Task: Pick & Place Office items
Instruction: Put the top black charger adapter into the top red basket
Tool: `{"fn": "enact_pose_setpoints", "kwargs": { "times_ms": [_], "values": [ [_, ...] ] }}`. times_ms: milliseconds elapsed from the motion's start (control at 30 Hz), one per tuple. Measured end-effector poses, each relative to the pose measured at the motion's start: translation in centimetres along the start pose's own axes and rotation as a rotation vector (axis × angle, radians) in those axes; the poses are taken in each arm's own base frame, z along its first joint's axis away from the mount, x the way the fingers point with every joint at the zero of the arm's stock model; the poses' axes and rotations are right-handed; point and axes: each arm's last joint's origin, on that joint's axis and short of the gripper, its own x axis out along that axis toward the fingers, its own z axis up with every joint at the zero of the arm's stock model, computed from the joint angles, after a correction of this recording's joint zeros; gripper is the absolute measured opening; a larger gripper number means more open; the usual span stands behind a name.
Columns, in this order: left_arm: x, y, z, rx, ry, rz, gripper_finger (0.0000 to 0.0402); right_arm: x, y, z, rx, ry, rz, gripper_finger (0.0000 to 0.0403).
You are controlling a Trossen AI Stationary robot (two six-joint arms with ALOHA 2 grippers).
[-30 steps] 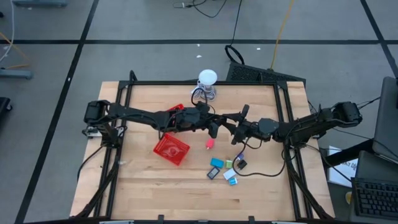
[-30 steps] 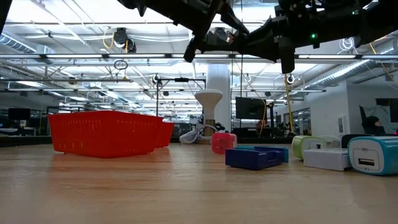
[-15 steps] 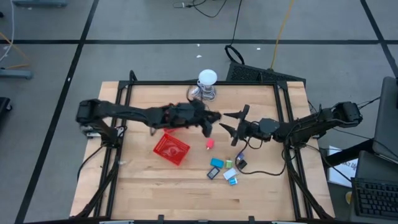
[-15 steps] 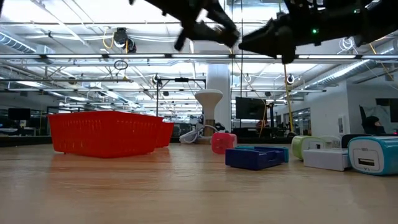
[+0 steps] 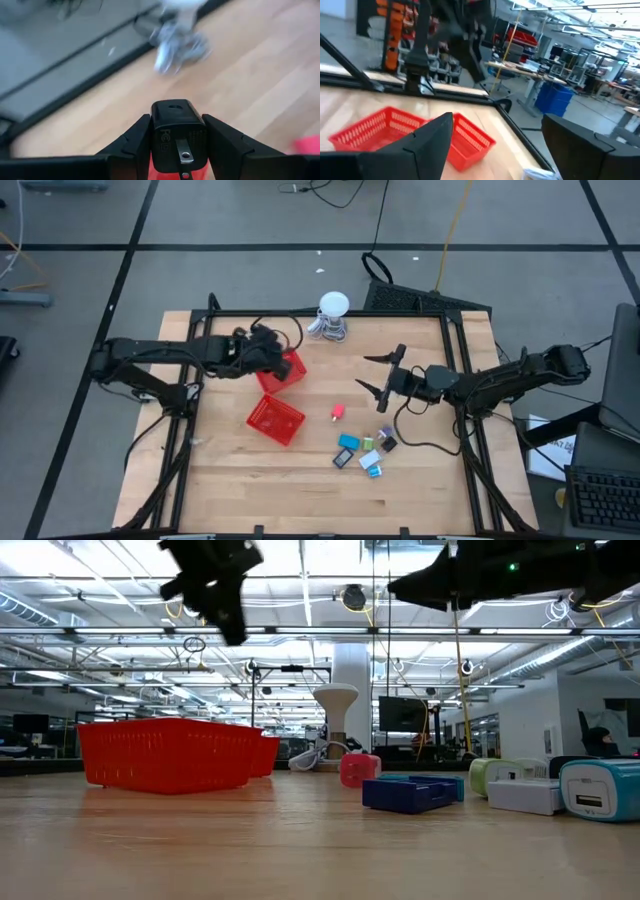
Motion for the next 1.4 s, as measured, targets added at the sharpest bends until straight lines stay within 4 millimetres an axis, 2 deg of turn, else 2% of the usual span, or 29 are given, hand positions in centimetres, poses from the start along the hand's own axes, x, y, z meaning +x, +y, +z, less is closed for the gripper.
{"fn": "enact_pose_setpoints", "kwargs": {
  "times_ms": [100,333,633,800,967,1233,1400],
  "values": [
    [1.3,1.2,-0.7,-0.025,0.122,0.012,0.0147,-0.1,0.0,0.2,0.029,-0.023,0.049,0.0280],
    [4.5,2.4,-2.6,-0.053,0.310,-0.074,0.0147,-0.1,0.0,0.1,0.037,-0.019,0.058,0.0272],
    [8.3,3.7,-5.3,-0.145,0.362,-0.147,0.0147,-0.1,0.1,0.1,0.025,-0.011,0.059,0.0270],
    [9.4,4.3,-6.3,-0.180,0.375,-0.152,0.0147,-0.1,0.1,0.1,0.023,-0.012,0.058,0.0270],
    [10.5,4.4,-6.9,-0.191,0.413,-0.115,0.0147,-0.1,0.1,0.1,0.023,-0.014,0.058,0.0270],
    [12.8,3.4,-7.7,-0.179,0.470,-0.121,0.0147,-0.1,0.1,0.1,0.023,-0.014,0.057,0.0270],
    [13.4,3.3,-8.2,-0.173,0.493,-0.102,0.0160,-0.1,0.1,0.1,0.022,-0.013,0.057,0.0270]
  ]
}}
